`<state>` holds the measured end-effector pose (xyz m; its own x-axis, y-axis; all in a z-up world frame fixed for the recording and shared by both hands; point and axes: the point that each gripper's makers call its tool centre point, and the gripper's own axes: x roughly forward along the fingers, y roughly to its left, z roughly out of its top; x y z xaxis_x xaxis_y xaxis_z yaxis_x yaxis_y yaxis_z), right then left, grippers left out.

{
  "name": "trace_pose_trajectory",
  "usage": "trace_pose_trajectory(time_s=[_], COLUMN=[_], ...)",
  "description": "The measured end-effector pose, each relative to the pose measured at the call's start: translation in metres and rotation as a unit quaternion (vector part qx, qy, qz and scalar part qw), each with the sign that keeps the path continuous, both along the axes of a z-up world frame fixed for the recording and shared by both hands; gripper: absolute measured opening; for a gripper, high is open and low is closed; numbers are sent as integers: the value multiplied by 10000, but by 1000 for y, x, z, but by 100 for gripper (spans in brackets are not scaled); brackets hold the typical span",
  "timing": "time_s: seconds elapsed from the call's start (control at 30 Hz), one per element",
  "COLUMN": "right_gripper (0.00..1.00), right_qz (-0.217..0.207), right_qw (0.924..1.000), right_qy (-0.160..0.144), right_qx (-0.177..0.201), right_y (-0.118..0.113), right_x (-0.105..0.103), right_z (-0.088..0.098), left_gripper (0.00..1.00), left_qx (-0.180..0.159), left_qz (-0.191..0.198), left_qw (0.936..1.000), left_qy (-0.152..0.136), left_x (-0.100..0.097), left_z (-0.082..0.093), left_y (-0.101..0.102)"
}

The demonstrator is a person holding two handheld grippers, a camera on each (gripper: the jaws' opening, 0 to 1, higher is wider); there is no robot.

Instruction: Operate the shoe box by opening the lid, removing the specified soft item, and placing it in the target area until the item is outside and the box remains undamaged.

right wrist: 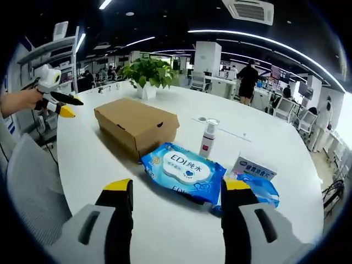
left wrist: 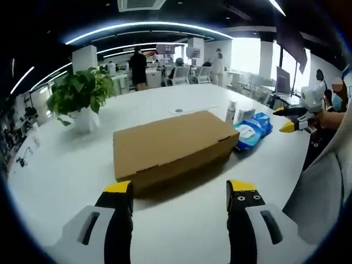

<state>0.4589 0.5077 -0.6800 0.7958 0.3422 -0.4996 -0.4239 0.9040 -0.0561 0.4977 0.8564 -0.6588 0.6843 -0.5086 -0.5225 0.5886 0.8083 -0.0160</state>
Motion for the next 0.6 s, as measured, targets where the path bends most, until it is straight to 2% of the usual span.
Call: trace_pose_trajectory(time_s=[0.1, 0.33, 0.6], right_gripper=[69, 77, 87], right_qz=[-147, -321, -592], right_qw=[9996, 9987, 9966], right_qy=[-53, -136, 2], right_qx=[220, 368, 574], right_y=[-9, -21, -23], right_x=[-12, -37, -64], right_z=[6, 14, 12], left_gripper=[75, 84, 94], left_qx=[-101, -204, -299], left_qz=[57, 77, 14], left_qw=[9999, 9995, 9992], left_qy=[-75, -249, -251], left_x=[-11, -31, -56], left_z=[5, 18, 23], left_y=[-2, -5, -14])
